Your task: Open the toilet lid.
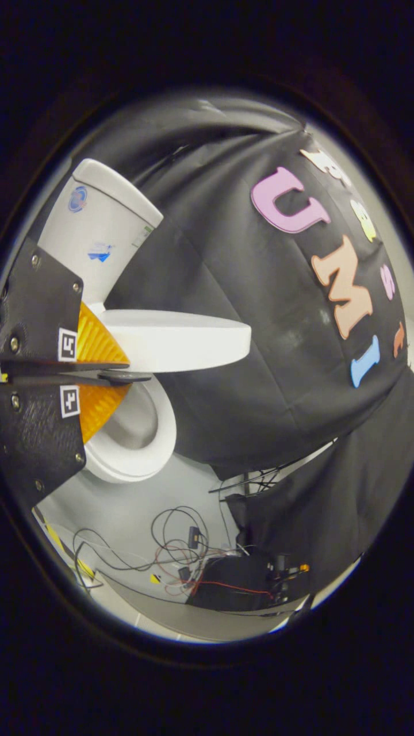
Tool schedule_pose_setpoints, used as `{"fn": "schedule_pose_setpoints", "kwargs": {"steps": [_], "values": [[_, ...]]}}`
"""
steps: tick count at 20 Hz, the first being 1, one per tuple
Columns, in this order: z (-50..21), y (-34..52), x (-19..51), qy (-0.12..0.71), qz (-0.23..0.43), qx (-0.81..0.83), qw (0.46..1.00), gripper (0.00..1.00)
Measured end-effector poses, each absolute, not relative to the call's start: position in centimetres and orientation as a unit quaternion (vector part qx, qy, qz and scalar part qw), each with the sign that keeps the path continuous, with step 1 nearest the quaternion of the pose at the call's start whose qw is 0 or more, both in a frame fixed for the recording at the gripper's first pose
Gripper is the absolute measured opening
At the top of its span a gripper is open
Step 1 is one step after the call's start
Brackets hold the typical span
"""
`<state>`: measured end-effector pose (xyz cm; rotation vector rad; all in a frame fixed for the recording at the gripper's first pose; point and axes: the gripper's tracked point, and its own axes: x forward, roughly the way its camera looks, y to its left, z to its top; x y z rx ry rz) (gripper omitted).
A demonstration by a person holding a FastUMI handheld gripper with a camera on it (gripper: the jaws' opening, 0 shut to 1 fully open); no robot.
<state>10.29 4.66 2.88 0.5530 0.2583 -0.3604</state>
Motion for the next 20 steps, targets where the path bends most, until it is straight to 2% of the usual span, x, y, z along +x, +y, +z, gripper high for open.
{"fn": "schedule_pose_setpoints", "kwargs": {"steps": [20], "values": [[7.6, 13.2, 10.2, 0.110, -0.203, 0.142, 0.963, 0.01]]}}
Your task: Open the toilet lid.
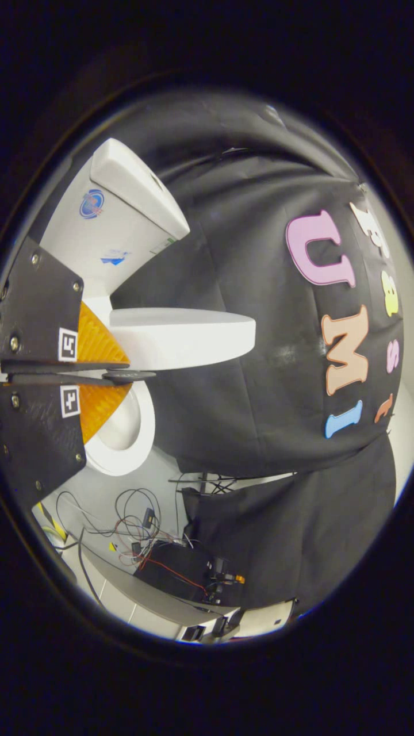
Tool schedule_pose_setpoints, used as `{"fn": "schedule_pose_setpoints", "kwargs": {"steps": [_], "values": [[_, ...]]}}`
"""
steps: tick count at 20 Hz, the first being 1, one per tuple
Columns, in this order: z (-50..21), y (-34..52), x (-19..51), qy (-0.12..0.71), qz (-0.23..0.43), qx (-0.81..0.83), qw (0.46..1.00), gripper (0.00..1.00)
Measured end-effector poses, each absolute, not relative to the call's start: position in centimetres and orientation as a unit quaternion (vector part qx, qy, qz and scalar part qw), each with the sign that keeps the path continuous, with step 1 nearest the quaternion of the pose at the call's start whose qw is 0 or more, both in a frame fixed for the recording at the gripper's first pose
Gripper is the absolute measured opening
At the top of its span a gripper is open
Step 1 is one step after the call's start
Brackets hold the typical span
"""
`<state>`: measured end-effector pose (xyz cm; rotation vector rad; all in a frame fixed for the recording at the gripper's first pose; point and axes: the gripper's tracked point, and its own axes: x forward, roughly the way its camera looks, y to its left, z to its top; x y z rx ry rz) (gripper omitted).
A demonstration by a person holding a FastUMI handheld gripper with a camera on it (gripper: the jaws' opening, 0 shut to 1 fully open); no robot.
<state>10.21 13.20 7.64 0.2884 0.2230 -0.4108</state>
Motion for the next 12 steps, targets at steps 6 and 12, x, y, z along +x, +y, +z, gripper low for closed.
{"fn": "schedule_pose_setpoints", "kwargs": {"steps": [6, 12], "values": [[8.0, 15.5, 10.2, 0.098, -0.202, 0.139, 0.965, 0.01], [8.6, 17.8, 10.3, 0.099, -0.195, 0.103, 0.970, 0.01]]}}
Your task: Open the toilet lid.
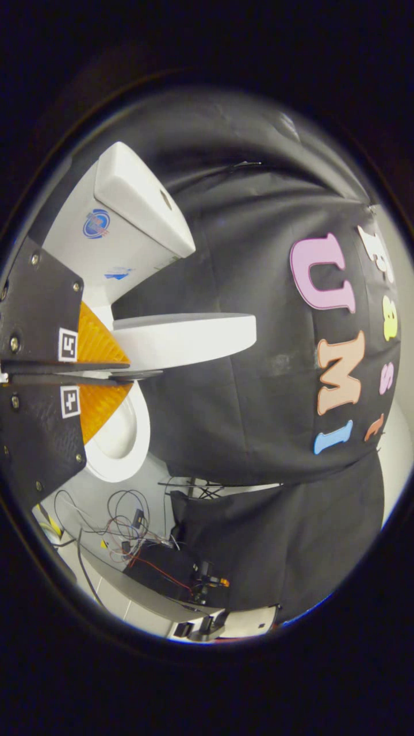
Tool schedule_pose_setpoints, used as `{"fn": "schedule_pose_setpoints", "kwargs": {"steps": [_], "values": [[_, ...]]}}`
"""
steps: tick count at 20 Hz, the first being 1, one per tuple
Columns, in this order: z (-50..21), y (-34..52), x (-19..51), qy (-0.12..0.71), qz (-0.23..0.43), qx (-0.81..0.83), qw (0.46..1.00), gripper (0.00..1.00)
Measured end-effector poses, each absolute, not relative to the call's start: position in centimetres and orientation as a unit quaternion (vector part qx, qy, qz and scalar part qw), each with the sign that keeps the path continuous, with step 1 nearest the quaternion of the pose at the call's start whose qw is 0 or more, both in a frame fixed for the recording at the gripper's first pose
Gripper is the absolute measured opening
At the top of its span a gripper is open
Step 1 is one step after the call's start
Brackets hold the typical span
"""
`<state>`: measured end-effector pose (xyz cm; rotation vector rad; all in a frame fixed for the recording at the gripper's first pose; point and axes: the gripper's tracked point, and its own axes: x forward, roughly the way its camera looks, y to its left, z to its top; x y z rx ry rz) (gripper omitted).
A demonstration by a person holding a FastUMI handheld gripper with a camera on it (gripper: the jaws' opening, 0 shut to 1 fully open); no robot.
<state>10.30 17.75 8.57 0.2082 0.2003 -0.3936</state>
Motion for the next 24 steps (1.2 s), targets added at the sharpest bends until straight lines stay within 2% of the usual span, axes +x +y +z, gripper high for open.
{"fn": "schedule_pose_setpoints", "kwargs": {"steps": [14, 15, 17, 18, 21, 24], "values": [[7.2, 22.5, 10.6, 0.125, -0.145, 0.100, 0.976, 0.01], [6.7, 24.3, 10.9, 0.134, -0.107, 0.110, 0.979, 0.01], [6.0, 31.7, 11.8, 0.146, 0.025, 0.159, 0.976, 0.01], [5.7, 34.2, 12.3, 0.151, 0.057, 0.155, 0.975, 0.01], [3.5, 35.6, 12.8, 0.174, 0.025, 0.034, 0.984, 0.01], [4.1, 34.5, 12.4, 0.163, 0.001, 0.010, 0.987, 0.01]]}}
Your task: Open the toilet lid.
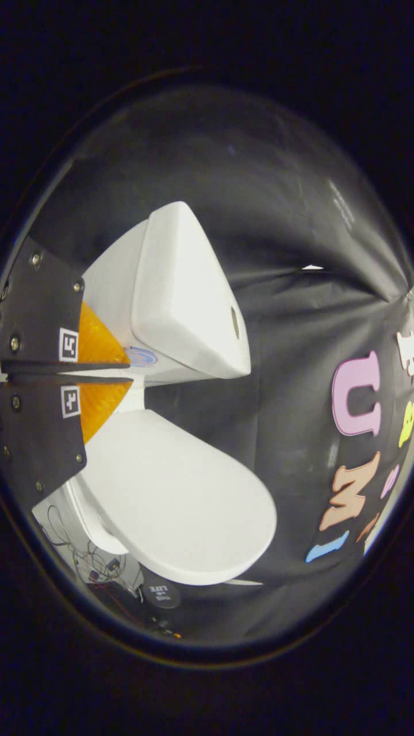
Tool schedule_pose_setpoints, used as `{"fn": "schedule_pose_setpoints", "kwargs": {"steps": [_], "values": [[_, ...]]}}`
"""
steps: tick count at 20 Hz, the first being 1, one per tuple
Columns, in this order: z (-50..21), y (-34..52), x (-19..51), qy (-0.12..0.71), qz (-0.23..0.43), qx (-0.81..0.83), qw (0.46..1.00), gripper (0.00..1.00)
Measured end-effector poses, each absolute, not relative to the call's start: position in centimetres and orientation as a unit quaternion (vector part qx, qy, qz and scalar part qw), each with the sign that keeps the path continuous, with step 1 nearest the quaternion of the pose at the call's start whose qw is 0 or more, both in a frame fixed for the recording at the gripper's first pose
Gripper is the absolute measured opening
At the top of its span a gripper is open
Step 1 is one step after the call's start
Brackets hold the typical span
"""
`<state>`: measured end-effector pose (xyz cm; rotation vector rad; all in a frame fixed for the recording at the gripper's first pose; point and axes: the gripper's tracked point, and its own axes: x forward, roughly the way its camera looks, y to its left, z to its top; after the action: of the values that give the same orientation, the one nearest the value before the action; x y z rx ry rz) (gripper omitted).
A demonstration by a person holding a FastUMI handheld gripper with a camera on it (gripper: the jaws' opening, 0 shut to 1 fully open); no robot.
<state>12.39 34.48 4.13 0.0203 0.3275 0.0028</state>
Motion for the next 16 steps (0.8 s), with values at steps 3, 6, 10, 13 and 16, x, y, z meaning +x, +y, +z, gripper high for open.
{"fn": "schedule_pose_setpoints", "kwargs": {"steps": [3, 6, 10, 13, 16], "values": [[4.5, 30.8, 12.0, 0.150, -0.066, 0.018, 0.986, 0.02], [5.4, 26.1, 10.8, 0.111, -0.113, 0.057, 0.986, 0.59], [6.1, 20.0, 9.3, 0.085, -0.143, 0.093, 0.982, 0.83], [6.7, 16.0, 8.6, 0.074, -0.163, 0.103, 0.979, 0.90], [4.9, 12.2, 8.3, 0.095, -0.185, 0.101, 0.973, 0.97]]}}
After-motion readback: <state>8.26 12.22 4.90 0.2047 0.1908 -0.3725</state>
